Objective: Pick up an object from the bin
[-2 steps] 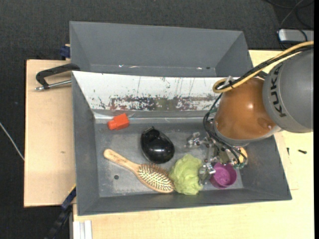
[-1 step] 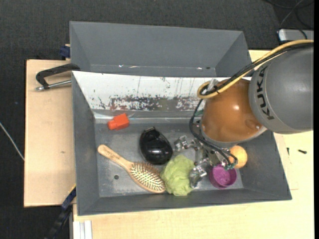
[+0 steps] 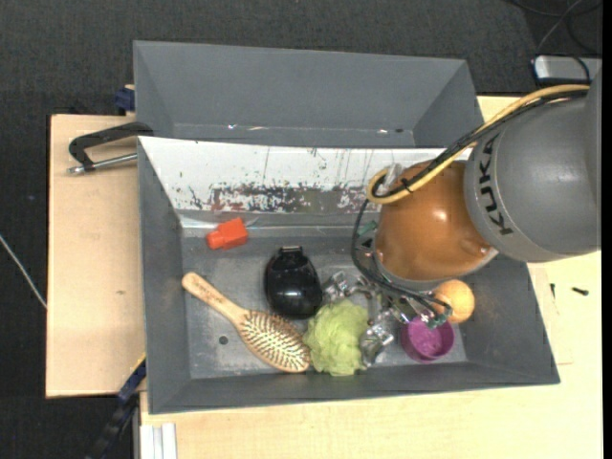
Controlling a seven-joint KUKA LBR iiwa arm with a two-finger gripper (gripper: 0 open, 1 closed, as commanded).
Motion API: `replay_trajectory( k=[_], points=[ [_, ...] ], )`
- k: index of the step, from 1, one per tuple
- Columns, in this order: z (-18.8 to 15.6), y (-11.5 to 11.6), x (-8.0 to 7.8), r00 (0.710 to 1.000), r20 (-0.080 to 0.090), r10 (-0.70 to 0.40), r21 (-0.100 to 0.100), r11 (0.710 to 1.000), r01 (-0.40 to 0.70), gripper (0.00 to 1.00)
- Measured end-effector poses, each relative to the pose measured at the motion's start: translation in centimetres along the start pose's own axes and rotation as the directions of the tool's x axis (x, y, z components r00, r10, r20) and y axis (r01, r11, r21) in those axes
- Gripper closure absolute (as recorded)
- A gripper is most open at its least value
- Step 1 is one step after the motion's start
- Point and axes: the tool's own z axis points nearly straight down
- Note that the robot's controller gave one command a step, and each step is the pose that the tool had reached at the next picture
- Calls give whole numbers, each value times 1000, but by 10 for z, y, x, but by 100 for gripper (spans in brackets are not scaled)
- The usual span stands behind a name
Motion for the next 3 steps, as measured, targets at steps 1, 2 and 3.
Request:
replay_trajectory(
  k=[1,2,3],
  points=[
    [9,3,2,999,4,-53,-2,999,53,100],
    [9,3,2,999,4,-53,-2,999,53,100],
    [4,4,3,999,1,-53,-4,999,53,100]
  ],
)
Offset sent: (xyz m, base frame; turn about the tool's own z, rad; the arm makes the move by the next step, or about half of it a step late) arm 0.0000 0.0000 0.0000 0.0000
